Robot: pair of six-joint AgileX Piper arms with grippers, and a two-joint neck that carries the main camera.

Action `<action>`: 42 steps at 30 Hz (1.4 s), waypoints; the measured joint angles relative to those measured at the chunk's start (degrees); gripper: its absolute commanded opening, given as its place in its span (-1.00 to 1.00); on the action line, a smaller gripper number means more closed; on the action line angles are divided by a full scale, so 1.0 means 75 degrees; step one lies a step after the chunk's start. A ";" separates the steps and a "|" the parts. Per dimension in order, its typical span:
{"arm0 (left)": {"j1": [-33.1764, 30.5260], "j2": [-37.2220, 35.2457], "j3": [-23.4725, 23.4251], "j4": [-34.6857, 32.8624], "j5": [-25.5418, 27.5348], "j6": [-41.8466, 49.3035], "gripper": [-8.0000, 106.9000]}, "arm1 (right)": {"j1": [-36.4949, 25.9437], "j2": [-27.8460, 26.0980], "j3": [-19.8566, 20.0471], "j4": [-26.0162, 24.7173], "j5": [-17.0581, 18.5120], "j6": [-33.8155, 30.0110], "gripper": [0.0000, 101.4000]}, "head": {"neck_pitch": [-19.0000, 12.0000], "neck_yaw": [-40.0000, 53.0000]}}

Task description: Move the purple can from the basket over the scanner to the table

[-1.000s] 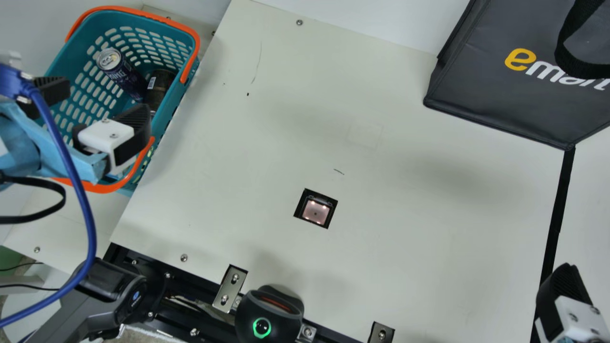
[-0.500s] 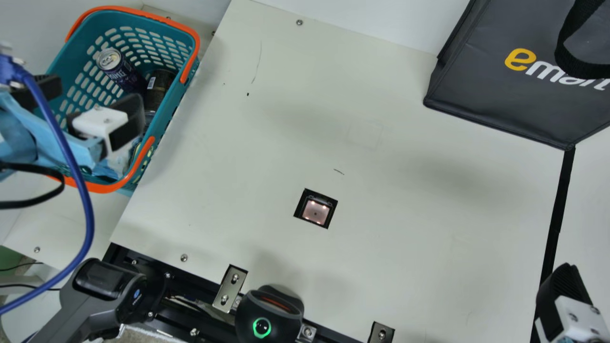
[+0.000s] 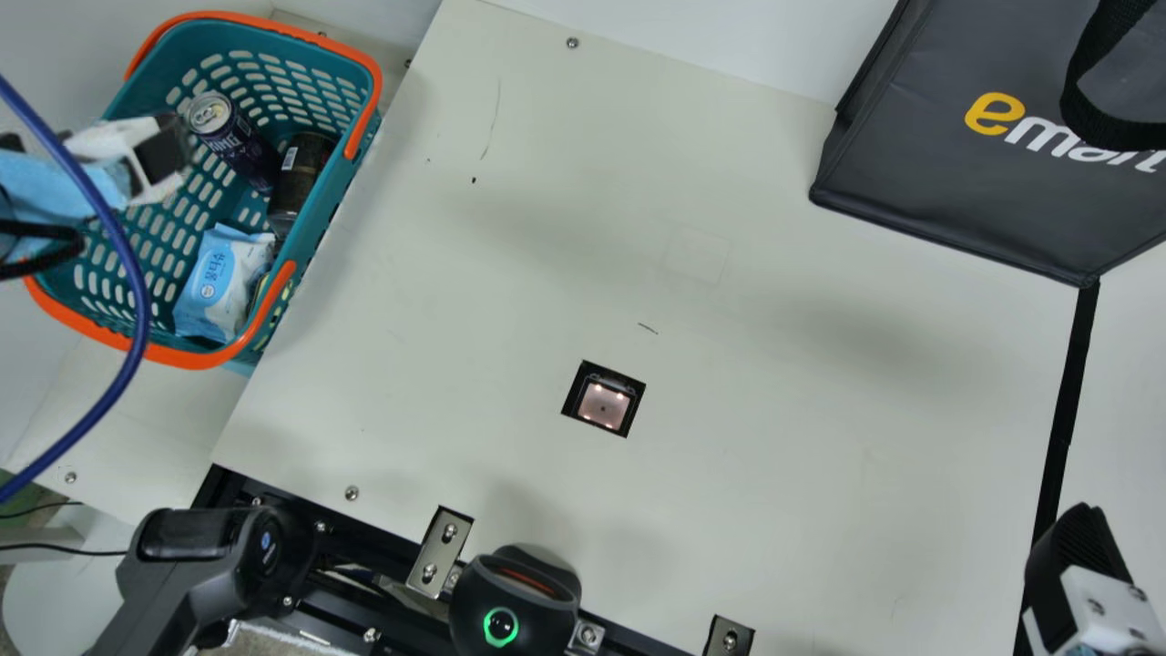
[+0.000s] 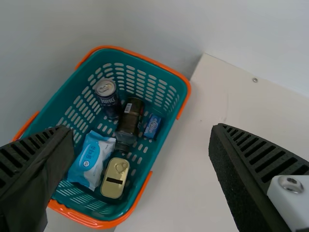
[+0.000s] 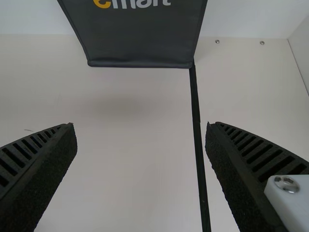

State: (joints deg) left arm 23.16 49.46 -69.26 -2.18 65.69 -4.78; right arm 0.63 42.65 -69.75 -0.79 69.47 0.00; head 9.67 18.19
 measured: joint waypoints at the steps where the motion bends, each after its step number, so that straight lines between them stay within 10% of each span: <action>1: 0.0181 0.0051 0.0000 -0.0088 -0.0024 0.0090 0.71 | 0.0000 0.0000 0.0000 0.0000 0.0000 0.0000 0.87 | 0.0000 0.0012; 17: 0.2968 0.1905 -0.0363 -0.1685 -0.0400 0.3028 0.71 | 0.0000 0.0000 0.0000 0.0000 0.0007 0.0000 0.87 | 0.0000 0.0000; 42: 0.1942 0.4660 -0.1033 -0.1408 -0.0981 0.3358 0.71 | 0.0000 0.0000 0.0000 0.0000 0.0007 0.0000 0.87 | -0.0012 0.0012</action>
State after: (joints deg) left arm 37.73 84.42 -77.00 -12.74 58.34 20.41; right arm 0.63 42.65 -69.75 -0.79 69.52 0.00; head 9.58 18.28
